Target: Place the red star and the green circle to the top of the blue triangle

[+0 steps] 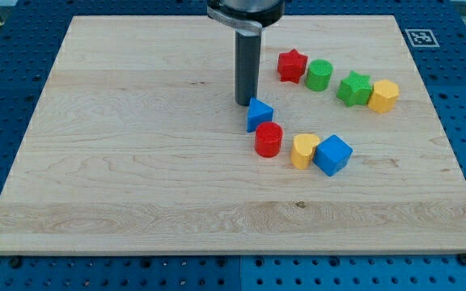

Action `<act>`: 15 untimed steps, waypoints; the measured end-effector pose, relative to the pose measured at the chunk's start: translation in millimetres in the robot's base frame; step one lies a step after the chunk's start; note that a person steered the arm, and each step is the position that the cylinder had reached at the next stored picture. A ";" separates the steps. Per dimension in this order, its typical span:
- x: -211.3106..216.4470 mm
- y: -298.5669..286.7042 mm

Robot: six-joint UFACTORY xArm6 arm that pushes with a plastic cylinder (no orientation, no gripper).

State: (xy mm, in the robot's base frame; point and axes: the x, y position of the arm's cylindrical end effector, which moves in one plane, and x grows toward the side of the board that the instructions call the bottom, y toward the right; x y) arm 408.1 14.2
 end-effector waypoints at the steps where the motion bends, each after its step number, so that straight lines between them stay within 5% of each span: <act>1: 17.3 5.5; 2: 7.7 2.9; 4: -87.9 -29.6; 5: -123.7 17.5; 6: -116.4 73.1; 7: -83.1 79.1; 10: -74.8 110.9; 12: -27.4 54.5; 15: 0.4 48.6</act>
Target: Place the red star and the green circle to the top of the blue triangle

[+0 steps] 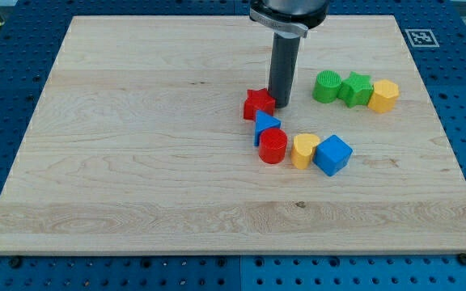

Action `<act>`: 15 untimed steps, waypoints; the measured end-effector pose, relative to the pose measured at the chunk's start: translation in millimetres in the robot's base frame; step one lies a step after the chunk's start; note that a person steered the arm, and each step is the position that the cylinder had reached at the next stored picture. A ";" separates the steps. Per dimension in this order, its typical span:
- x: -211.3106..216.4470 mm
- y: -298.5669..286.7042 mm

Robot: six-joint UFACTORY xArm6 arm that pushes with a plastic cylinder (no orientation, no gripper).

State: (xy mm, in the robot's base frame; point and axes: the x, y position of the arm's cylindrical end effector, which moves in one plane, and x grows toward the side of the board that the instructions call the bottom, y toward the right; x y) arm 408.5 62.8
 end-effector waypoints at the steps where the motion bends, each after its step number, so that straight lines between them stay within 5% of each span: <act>1: -2.3 -4.1; 3: -87.4 14.8; 4: -93.8 77.8; 6: -33.7 138.0; 9: -29.9 25.7; 11: -75.9 49.9; 15: -49.0 8.2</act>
State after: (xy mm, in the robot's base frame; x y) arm 359.5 71.0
